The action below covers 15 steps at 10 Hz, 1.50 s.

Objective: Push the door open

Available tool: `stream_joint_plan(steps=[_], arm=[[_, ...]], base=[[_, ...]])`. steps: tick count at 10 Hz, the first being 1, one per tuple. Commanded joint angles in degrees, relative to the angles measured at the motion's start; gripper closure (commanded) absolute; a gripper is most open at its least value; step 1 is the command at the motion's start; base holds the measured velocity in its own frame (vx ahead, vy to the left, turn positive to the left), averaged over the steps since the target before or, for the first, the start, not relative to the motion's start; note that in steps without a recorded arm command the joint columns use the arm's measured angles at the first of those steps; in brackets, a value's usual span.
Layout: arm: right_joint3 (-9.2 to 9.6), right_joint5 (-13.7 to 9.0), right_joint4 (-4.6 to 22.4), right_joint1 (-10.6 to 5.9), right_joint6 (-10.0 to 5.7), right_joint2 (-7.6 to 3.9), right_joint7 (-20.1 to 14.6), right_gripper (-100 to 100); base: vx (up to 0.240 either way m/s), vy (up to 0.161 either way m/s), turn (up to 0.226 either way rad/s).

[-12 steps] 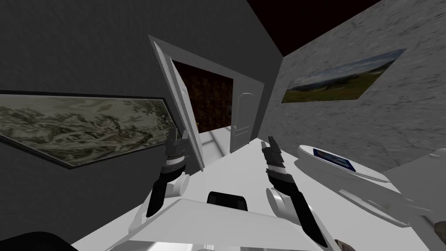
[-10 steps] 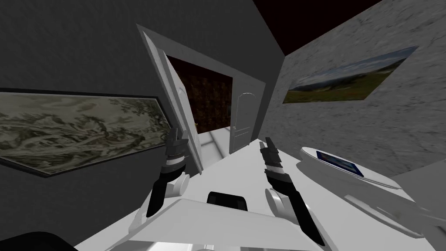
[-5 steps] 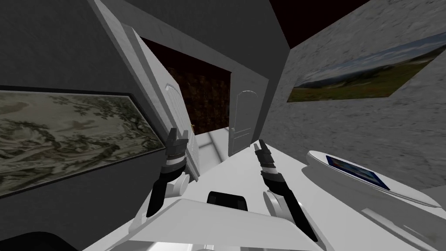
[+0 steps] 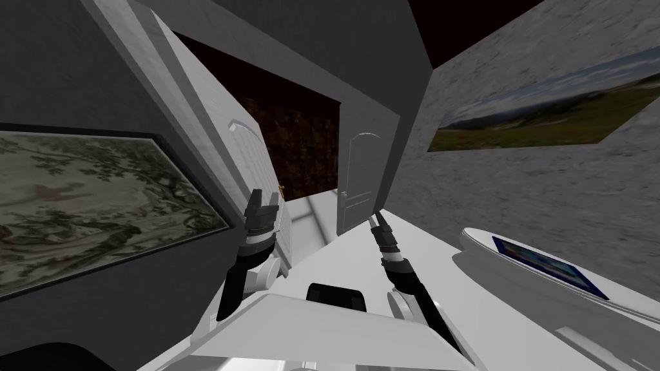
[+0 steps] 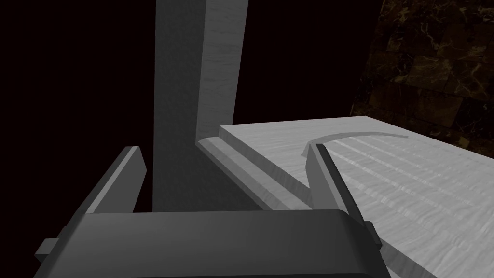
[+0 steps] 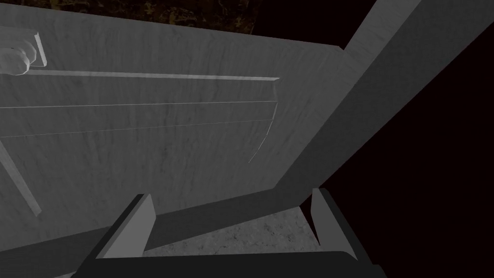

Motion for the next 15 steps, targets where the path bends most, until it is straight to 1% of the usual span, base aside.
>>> stream_joint_plan(steps=[1, 7, 8, 12, 13, 15], arm=[[1.96, -0.7, 1.5, -0.05, -0.61, -1.91, -0.4, -100], [9.52, -3.5, 7.1, -0.04, -3.16, -9.44, -1.9, -100], [10.15, -3.8, 7.6, -0.03, -3.37, -10.07, -2.0, -100], [15.04, -5.6, 11.2, -0.02, -5.02, -14.94, -2.9, -100], [15.62, -5.8, 11.7, -0.02, -5.22, -15.52, -3.1, -100], [17.86, -6.6, 13.3, -0.02, -5.97, -17.74, -3.5, -100]], base=[[0.202, -0.084, -0.001], [0.207, -0.059, -0.003], [0.167, -0.083, 0.004], [0.186, -0.047, -0.002], [0.154, -0.04, 0.002], [0.163, -0.048, -0.005]])
